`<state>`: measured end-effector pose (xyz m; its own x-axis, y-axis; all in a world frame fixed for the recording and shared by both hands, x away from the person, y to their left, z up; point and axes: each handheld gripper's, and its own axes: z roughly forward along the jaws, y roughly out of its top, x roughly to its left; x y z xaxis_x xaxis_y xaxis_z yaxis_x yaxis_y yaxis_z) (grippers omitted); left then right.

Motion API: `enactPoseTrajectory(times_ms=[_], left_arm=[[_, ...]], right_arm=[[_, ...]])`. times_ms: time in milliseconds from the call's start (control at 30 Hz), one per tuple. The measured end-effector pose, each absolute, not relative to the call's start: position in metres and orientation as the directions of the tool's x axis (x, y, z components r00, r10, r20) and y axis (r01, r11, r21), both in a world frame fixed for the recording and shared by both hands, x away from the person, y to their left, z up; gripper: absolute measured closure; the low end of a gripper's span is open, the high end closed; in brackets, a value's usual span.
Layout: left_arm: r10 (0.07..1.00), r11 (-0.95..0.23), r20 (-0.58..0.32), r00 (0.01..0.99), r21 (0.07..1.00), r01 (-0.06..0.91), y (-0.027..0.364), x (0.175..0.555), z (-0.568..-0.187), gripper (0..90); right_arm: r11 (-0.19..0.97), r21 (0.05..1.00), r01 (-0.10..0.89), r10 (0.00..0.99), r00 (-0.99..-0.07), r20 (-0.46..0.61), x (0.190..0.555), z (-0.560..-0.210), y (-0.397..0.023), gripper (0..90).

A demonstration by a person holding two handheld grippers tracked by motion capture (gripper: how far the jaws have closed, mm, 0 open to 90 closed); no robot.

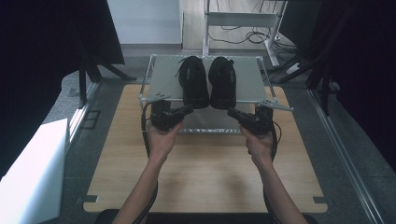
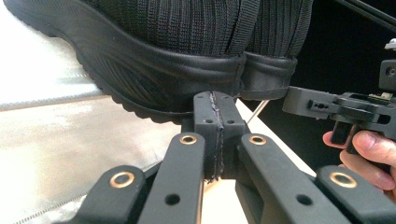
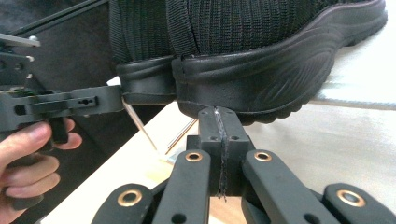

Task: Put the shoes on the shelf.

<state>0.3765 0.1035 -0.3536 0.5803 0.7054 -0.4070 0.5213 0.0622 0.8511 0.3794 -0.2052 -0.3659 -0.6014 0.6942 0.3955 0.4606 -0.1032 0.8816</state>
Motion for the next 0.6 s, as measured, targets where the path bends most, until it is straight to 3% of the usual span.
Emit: enactPoseTrajectory(times_ms=[600], left_arm=[[0.734,0.087,-0.430,0.525,0.827,0.556,0.101,0.408,-0.356,89.1]], right_arm=[[-0.193,0.836,0.513,0.701,-0.524,0.483,0.417,-0.376,-0.194,90.0]])
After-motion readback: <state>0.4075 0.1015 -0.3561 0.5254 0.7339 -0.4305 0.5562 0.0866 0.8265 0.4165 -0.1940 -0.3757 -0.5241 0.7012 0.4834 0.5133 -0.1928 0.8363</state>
